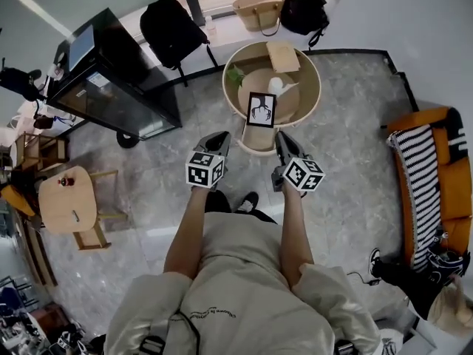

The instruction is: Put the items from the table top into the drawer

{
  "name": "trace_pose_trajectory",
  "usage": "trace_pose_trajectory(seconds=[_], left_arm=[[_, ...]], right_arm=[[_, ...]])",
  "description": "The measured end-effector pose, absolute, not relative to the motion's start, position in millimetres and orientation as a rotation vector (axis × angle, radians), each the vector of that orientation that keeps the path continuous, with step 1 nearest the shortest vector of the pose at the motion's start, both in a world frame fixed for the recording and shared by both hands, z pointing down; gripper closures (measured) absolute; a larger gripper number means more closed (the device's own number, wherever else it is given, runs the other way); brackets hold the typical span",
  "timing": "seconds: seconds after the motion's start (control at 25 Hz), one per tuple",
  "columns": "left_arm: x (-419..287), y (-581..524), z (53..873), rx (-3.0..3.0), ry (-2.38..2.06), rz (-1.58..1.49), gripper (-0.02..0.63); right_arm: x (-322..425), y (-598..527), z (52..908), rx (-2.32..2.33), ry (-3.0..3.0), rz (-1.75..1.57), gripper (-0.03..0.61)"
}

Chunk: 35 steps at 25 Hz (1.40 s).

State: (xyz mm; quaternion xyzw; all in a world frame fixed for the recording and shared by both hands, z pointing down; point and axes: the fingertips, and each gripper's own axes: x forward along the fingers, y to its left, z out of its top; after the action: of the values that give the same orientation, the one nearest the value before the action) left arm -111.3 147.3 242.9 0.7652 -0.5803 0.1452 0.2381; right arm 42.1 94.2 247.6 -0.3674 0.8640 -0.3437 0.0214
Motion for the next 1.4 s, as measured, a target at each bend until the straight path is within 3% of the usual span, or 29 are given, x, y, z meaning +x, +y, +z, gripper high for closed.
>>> trace_pose_trajectory(seconds=[0.52,0.8,1.4], left_arm=[[-62,54,300,2.205,-1.357,0.593,0.592],[-65,-8,402,2.175,-1.184,0.61,0.592],[-99,-99,636,2.213,-0.881,0.762,0.592]], right_arm=[[104,67,292,-1.493,2.51,-1.114,0.545],[102,31,392,-1.641,2.357,-1.361,0.545],[24,-46,645,-1.589,1.877,-1.758,0.543]])
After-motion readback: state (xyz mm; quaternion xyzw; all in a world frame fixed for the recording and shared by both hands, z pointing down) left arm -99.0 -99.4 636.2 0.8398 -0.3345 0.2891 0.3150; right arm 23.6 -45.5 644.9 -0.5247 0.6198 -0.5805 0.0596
